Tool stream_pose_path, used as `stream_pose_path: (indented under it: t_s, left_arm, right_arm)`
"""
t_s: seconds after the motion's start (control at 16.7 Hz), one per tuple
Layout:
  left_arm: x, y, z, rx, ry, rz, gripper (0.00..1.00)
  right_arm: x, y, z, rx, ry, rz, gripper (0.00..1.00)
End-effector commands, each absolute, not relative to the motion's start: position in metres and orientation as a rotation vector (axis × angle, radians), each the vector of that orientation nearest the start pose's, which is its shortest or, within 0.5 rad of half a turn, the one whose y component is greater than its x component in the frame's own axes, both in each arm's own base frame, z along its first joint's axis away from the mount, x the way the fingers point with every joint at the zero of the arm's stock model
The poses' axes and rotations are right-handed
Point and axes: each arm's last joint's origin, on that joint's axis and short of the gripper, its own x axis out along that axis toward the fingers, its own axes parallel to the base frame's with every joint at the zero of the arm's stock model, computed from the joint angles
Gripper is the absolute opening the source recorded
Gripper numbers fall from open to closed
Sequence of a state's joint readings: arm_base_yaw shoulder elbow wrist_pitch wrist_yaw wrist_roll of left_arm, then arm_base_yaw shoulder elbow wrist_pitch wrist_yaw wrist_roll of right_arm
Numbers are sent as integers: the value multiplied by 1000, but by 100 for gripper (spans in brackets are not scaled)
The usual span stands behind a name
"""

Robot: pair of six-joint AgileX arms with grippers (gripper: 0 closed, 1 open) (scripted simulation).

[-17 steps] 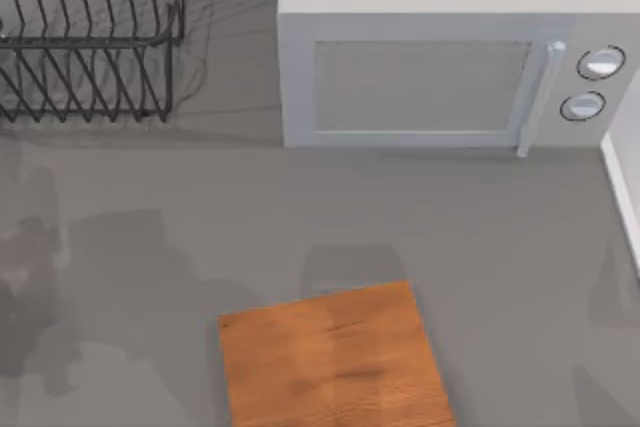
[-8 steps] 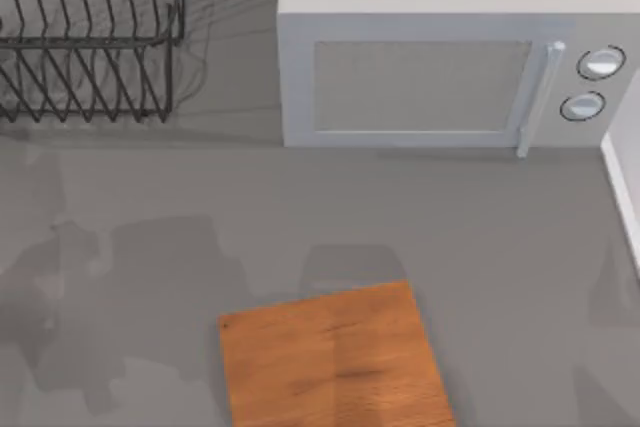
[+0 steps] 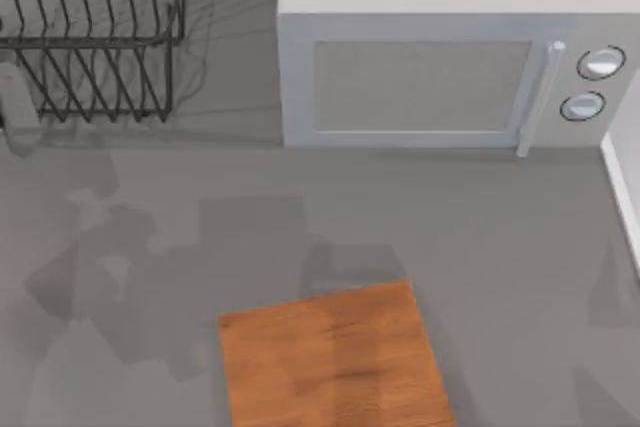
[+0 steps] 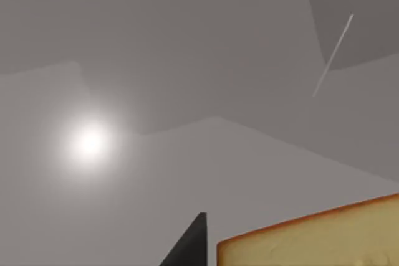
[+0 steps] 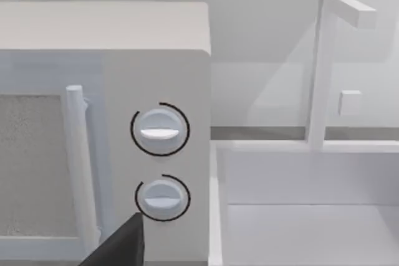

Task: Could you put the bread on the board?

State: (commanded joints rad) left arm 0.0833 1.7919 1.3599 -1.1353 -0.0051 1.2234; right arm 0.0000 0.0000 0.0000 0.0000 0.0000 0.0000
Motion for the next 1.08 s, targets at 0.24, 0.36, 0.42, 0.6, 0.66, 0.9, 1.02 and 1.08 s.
stream_pose_path:
  t_s: [0.24, 0.36, 0.42, 0.6, 0.66, 0.9, 1.02, 1.08]
  left_arm:
    - [338, -39, 202, 782, 1446, -784, 0]
    - [334, -79, 195, 709, 1491, -717, 0]
    - [330, -100, 192, 669, 1514, -677, 0]
    - [310, -160, 183, 543, 1574, -536, 0]
    - [301, -179, 181, 502, 1586, -487, 0]
    - [259, -242, 179, 364, 1588, -335, 0]
    - [238, -264, 181, 317, 1572, -295, 0]
    - [230, -272, 182, 299, 1564, -283, 0]
  right_arm:
    - [106, -1, 160, 0, 0, 0, 100]
    - [106, -1, 160, 0, 0, 0, 100]
    - [106, -1, 160, 0, 0, 0, 100]
    - [106, -1, 160, 0, 0, 0, 100]
    - [106, -1, 160, 0, 0, 0, 100]
    - [106, -1, 160, 0, 0, 0, 100]
    - [106, -1, 160, 0, 0, 0, 100]
    - [106, -1, 160, 0, 0, 0, 100]
